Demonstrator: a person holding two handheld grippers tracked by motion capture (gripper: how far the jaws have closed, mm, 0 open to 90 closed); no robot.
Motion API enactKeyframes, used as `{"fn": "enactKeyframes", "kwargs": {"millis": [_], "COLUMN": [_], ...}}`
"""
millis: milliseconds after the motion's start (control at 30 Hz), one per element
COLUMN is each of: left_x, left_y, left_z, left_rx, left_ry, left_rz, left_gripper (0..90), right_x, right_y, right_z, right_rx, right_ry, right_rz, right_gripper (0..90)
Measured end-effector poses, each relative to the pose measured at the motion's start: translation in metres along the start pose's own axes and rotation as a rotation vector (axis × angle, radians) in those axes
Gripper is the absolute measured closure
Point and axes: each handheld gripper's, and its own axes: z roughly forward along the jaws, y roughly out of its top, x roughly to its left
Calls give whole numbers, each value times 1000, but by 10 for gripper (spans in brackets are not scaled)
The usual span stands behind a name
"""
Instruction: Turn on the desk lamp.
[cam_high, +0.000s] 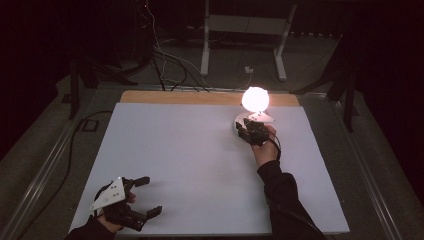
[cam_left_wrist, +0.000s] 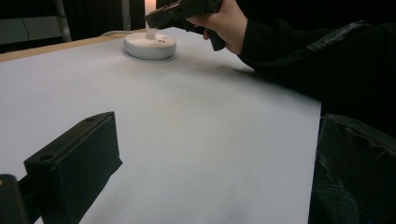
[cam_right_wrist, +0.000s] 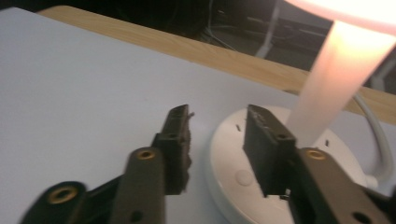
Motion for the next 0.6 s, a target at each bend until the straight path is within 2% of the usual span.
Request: {"fn": "enactKeyframes", "kwargs": {"millis": [100, 200, 300, 433, 467, 600], "left_x": [0, 0, 0, 0, 0, 0], "left_y": [0, 0, 0, 0, 0, 0], "left_z": [0, 0, 0, 0, 1, 0], "left_rx": [1, 3, 2, 0, 2, 0], "left_ry": [-2, -2, -2, -2, -2, -1], "left_rz": [1, 1, 2, 0, 1, 0], "left_gripper": [3, 3, 3, 3, 3, 3], "right_x": [2, 4, 4, 4, 3, 2], "right_y": [1, 3, 3, 3, 3, 2], "right_z": [-5, -9, -12, -17, -17, -23], "right_rx": [-21, -19, -11, -18, -10, 1], "right_ry": [41, 65, 89, 121, 141, 199], "right_rz": [-8, 0, 17, 20, 28, 27], "right_gripper": [526, 478, 377, 190, 132, 14]}}
